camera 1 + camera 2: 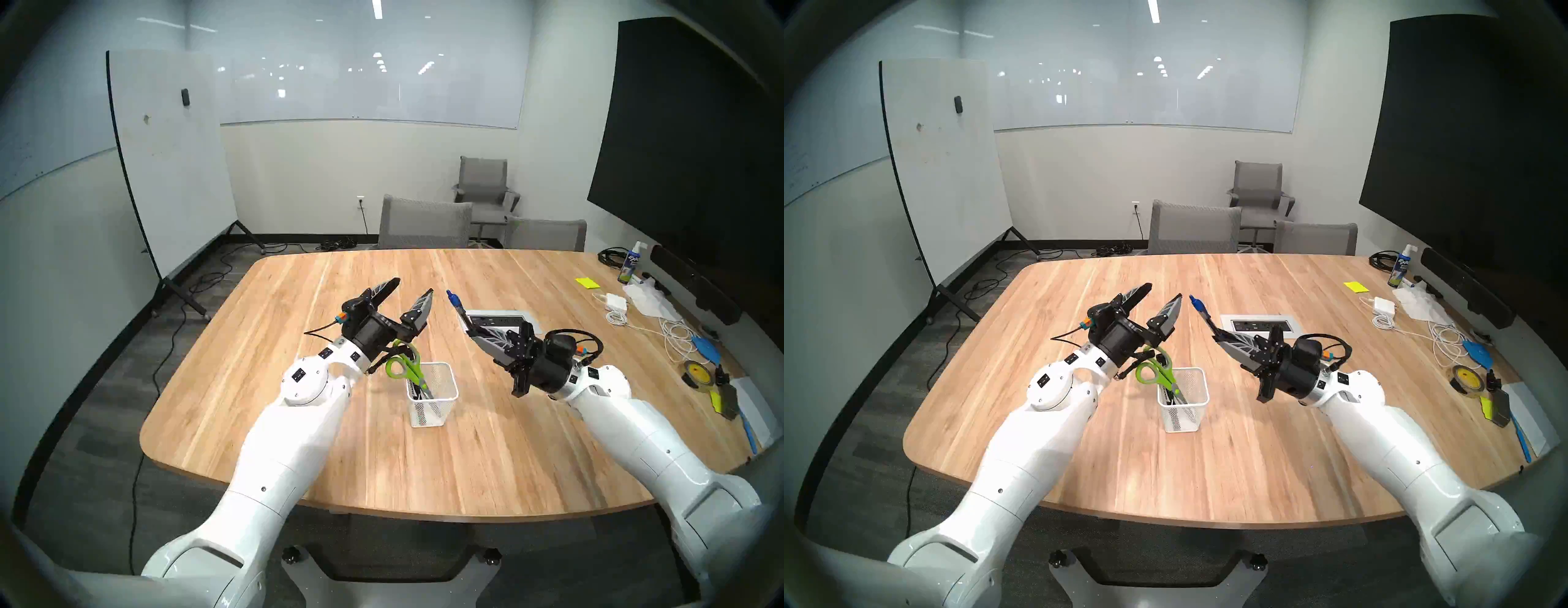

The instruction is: Place the pen, the marker, and the scissors into the pen holder

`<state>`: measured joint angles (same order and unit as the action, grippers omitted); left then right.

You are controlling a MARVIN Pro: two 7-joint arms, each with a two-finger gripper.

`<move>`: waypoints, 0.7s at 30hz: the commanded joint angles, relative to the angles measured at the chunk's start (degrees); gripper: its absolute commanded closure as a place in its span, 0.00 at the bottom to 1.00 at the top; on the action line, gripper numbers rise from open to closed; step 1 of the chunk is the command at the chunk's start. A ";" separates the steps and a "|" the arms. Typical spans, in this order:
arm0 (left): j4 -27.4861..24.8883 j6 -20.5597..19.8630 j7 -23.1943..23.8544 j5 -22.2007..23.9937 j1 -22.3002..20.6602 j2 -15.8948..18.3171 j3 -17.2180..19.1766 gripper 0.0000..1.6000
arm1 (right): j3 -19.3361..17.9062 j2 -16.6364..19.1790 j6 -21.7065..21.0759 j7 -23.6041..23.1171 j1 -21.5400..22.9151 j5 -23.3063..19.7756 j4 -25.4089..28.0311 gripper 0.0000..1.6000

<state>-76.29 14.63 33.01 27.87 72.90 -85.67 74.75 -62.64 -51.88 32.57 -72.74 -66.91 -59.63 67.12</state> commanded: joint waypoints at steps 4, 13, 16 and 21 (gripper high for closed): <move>-3.01 -0.16 -1.95 -0.63 0.50 -0.82 -0.04 0.00 | -0.05 0.10 0.16 -2.68 0.83 -0.75 0.47 1.00; -3.34 -0.60 -2.31 -0.81 0.58 -0.67 -0.17 0.00 | -0.03 0.10 0.17 -2.70 0.85 -0.77 0.46 1.00; -3.53 -0.82 -2.48 -0.93 0.56 -0.46 -0.30 0.00 | -0.02 0.10 0.18 -2.70 0.85 -0.78 0.45 1.00; -3.93 -1.29 -3.06 -0.95 0.72 -0.38 -0.40 0.00 | 0.00 0.11 0.19 -2.71 0.86 -0.80 0.45 1.00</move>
<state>-78.34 13.91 29.95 26.81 73.90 -85.91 74.48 -62.60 -51.86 32.61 -72.73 -66.88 -59.69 67.10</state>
